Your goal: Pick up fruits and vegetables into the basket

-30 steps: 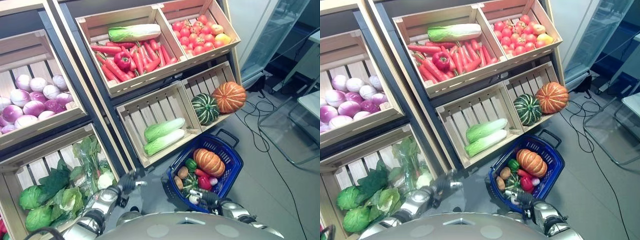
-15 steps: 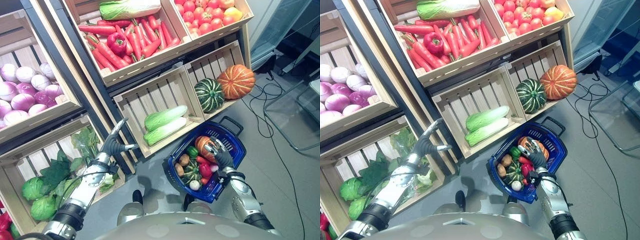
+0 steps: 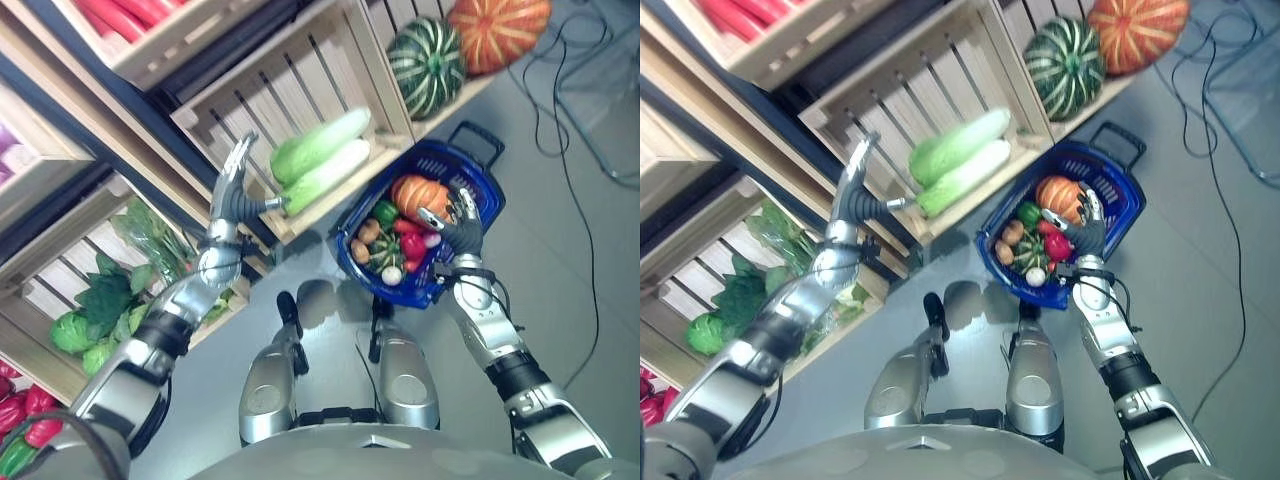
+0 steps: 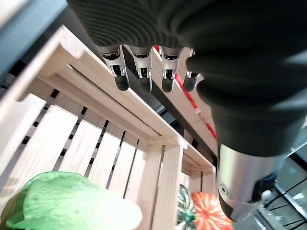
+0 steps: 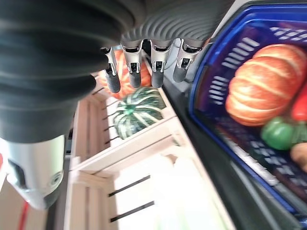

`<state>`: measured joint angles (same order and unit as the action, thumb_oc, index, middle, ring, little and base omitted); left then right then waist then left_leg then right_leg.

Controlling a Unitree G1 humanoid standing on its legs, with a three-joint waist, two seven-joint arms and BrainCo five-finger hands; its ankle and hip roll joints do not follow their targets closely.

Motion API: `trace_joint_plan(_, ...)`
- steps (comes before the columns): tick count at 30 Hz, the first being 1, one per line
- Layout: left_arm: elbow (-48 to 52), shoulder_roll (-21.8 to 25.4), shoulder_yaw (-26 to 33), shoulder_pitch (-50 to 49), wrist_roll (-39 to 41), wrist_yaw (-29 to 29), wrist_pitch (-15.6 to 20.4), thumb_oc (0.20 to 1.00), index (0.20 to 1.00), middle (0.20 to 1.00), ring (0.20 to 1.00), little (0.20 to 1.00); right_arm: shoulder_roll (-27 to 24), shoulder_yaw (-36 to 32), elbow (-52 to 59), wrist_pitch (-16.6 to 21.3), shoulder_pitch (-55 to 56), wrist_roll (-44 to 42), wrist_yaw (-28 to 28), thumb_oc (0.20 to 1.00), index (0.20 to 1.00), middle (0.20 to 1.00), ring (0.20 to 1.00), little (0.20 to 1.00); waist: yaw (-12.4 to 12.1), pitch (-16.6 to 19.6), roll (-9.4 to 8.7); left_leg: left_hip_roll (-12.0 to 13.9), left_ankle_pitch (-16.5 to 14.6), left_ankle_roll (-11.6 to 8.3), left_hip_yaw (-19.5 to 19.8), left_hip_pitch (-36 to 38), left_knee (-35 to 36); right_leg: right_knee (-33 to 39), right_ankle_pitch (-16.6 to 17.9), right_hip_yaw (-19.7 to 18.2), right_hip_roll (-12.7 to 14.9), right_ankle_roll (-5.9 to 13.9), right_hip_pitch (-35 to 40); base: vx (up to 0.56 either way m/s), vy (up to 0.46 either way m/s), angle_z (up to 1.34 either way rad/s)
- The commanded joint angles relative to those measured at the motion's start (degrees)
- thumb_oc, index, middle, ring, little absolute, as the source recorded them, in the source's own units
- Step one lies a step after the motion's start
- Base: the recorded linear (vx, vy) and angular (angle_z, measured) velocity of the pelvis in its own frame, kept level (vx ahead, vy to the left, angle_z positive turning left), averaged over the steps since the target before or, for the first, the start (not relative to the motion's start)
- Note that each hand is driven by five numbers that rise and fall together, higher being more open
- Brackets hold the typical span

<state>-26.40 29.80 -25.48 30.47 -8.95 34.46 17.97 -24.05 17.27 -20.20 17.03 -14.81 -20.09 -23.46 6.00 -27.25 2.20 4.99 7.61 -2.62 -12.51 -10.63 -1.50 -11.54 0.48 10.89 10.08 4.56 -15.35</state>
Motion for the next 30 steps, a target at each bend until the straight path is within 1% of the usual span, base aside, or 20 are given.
trace_joint_plan(1, 0.2, -0.2, 1.8, 3.1, -0.1, 4.9, -1.1, 1.000, 1.000, 1.000, 1.000, 1.000, -2.8, 1.0, 7.0, -0.5, -0.3, 3.4, -0.7, 1.000, 1.000, 1.000, 1.000, 1.000, 1.7, 0.6, -0.46, 2.2, -6.2, -2.51, 0.0, -2.5, -8.4, -9.3, -5.1, -1.1, -0.7, -0.36, -5.3, -0.05, 0.047, -0.09)
trace_joint_plan(3, -0.8, 0.2, 2.3, 6.6, -0.3, 6.6, -2.4, 1.000, 1.000, 1.000, 1.000, 1.000, -3.7, 1.4, 8.3, -2.1, -1.8, 4.6, 0.1, 1.000, 1.000, 1.000, 1.000, 1.000, 2.8, -0.7, -0.49, 2.0, -6.5, -2.66, -0.8, -4.4, -9.9, -11.2, -5.8, -1.9, -0.7, -0.46, -7.8, -0.05, 0.048, -0.18)
trace_joint_plan(4, -1.2, 0.4, 2.4, 7.7, 0.4, 7.0, -2.5, 1.000, 1.000, 1.000, 1.000, 1.000, -4.1, 1.6, 8.6, -2.4, -2.0, 5.1, 0.4, 1.000, 1.000, 1.000, 1.000, 1.000, 3.1, -1.0, -0.30, 2.1, -6.3, -2.66, -1.3, -5.2, -10.2, -11.5, -5.5, -2.0, -0.9, -0.58, -8.9, -0.03, 0.033, -0.17)
trace_joint_plan(5, -1.5, 0.6, 2.7, 8.7, 1.3, 7.0, -2.7, 1.000, 1.000, 1.000, 1.000, 1.000, -4.5, 1.7, 9.0, -2.7, -2.2, 5.1, 0.8, 1.000, 1.000, 1.000, 1.000, 1.000, 3.4, -1.4, -0.39, 2.0, -6.6, -2.71, -1.4, -5.8, -10.7, -12.5, -6.1, -2.4, -0.9, -0.60, -9.8, -0.02, 0.035, -0.13)
trace_joint_plan(8, -4.0, 0.8, 4.0, 12.8, 3.8, 8.7, -4.1, 1.000, 1.000, 1.000, 1.000, 1.000, -5.6, 2.6, 10.5, -5.4, -3.2, 4.8, 2.7, 1.000, 1.000, 1.000, 1.000, 1.000, 4.7, -2.5, -0.13, 2.3, -6.6, -2.96, -2.5, -8.3, -12.2, -14.2, -6.5, -3.2, -1.4, -0.90, -13.1, 0.00, 0.043, -0.12)
trace_joint_plan(10, -6.3, 0.6, 4.9, 15.5, 3.5, 10.7, -5.8, 1.000, 1.000, 1.000, 1.000, 1.000, -6.4, 3.1, 12.0, -7.6, -3.2, 4.8, 4.2, 1.000, 1.000, 1.000, 1.000, 1.000, 5.8, -2.5, 0.06, 2.4, -6.6, -3.21, -3.3, -10.9, -13.1, -15.0, -6.6, -4.1, -1.9, -1.23, -16.0, 0.03, 0.051, -0.14)
trace_joint_plan(14, -8.4, 1.3, 5.1, 18.4, 2.6, 12.2, -8.0, 1.000, 1.000, 1.000, 1.000, 1.000, -7.4, 3.3, 13.3, -8.9, -2.4, 4.5, 5.4, 1.000, 1.000, 1.000, 1.000, 1.000, 6.8, -2.5, 0.05, 2.6, -6.6, -3.42, -3.8, -13.3, -13.9, -15.7, -6.7, -4.8, -2.3, -1.49, -18.8, 0.04, 0.036, -0.17)
trace_joint_plan(15, -9.7, 1.8, 4.9, 20.2, 3.1, 13.1, -9.8, 1.000, 1.000, 1.000, 1.000, 1.000, -8.0, 3.4, 14.1, -9.7, -1.9, 4.4, 6.1, 1.000, 1.000, 1.000, 1.000, 1.000, 7.5, -2.5, 0.09, 2.6, -6.5, -3.53, -4.0, -14.4, -14.2, -16.0, -6.7, -5.4, -2.6, -1.63, -20.1, 0.07, 0.068, -0.13)
trace_joint_plan(16, -11.0, 2.2, 5.1, 21.1, 4.2, 13.0, -10.3, 1.000, 1.000, 1.000, 1.000, 1.000, -8.4, 3.4, 14.8, -10.2, -1.4, 4.2, 6.3, 1.000, 1.000, 1.000, 1.000, 1.000, 8.0, -2.5, 0.13, 2.6, -6.5, -3.60, -4.3, -14.9, -14.3, -16.3, -6.7, -5.7, -2.8, -1.70, -21.0, 0.08, 0.088, -0.19)
trace_joint_plan(20, -15.0, 2.7, 5.6, 23.9, 7.4, 13.3, -12.7, 1.000, 1.000, 1.000, 1.000, 1.000, -10.1, 3.1, 16.2, -10.6, 0.7, 4.1, 7.1, 1.000, 1.000, 1.000, 1.000, 1.000, 9.5, -2.5, 0.17, 2.6, -6.8, -3.76, -4.8, -17.1, -15.6, -17.6, -7.0, -6.9, -3.2, -2.03, -23.8, 0.08, 0.082, -0.16)
trace_joint_plan(21, -16.0, 2.9, 5.9, 24.8, 8.8, 13.3, -14.7, 1.000, 1.000, 1.000, 1.000, 1.000, -10.7, 2.8, 16.8, -11.1, 1.5, 3.4, 7.0, 1.000, 1.000, 1.000, 1.000, 1.000, 10.0, -2.5, 0.10, 2.6, -7.0, -3.80, -4.9, -17.9, -16.3, -18.2, -7.2, -7.4, -3.4, -2.13, -24.7, 0.09, 0.059, -0.13)
trace_joint_plan(23, -17.8, 3.3, 6.1, 25.7, 10.7, 13.4, -15.4, 1.000, 1.000, 1.000, 1.000, 1.000, -11.0, 2.7, 16.8, -10.8, 2.3, 2.7, 7.0, 1.000, 1.000, 1.000, 1.000, 1.000, 10.6, -2.5, -0.15, 2.7, -7.3, -3.79, -5.0, -18.9, -17.2, -18.6, -7.3, -7.9, -3.6, -2.26, -25.6, 0.08, 0.042, -0.09)
trace_joint_plan(24, -19.5, 3.6, 6.6, 26.5, 13.5, 12.7, -16.8, 1.000, 1.000, 1.000, 1.000, 1.000, -11.2, 2.5, 16.5, -10.8, 2.9, 1.7, 6.9, 1.000, 1.000, 1.000, 1.000, 1.000, 11.1, -2.5, -0.37, 2.8, -7.7, -3.74, -5.1, -19.9, -18.1, -19.3, -7.5, -8.3, -3.8, -2.34, -26.7, 0.15, 0.034, -0.03)
trace_joint_plan(25, -20.9, 3.7, 6.9, 27.1, 15.3, 12.0, -17.2, 1.000, 1.000, 1.000, 1.000, 1.000, -11.0, 2.5, 16.1, -10.7, 3.5, 1.2, 6.8, 1.000, 1.000, 1.000, 1.000, 1.000, 11.5, -2.5, -0.67, 2.8, -9.6, -4.24, -4.5, -19.7, -19.3, -20.4, -9.4, -8.7, -3.8, -1.96, -26.4, 0.17, 0.028, 0.00)
trace_joint_plan(27, -23.1, 4.1, 6.8, 28.6, 16.4, 11.3, -19.0, 1.000, 1.000, 1.000, 1.000, 1.000, -10.8, 2.5, 16.0, -10.8, 3.9, 0.6, 6.5, 1.000, 1.000, 1.000, 1.000, 1.000, 11.9, -2.5, -1.05, 3.1, -10.0, -4.12, -4.7, -20.8, -20.3, -20.7, -9.5, -9.1, -4.0, -2.06, -27.3, 0.09, 0.004, -0.06)
trace_joint_plan(29, -24.8, 4.4, 6.6, 29.4, 18.1, 11.5, -19.5, 1.000, 1.000, 1.000, 1.000, 1.000, -10.5, 2.3, 16.1, -11.3, 4.1, -0.1, 6.7, 1.000, 1.000, 1.000, 1.000, 1.000, 12.2, -2.5, -1.43, 3.4, -10.3, -4.08, -4.8, -22.0, -21.3, -20.9, -9.4, -9.2, -4.1, -2.08, -28.1, 0.04, -0.007, -0.12)
trace_joint_plan(30, -25.7, 4.7, 6.9, 29.8, 18.3, 11.3, -20.5, 1.000, 1.000, 1.000, 1.000, 1.000, -10.4, 2.3, 16.0, -11.5, 4.2, -0.8, 6.6, 1.000, 1.000, 1.000, 1.000, 1.000, 12.3, -2.5, -1.61, 3.6, -10.4, -4.09, -4.9, -22.6, -21.7, -20.9, -9.3, -9.3, -4.2, -2.05, -28.5, 0.05, -0.008, -0.06)
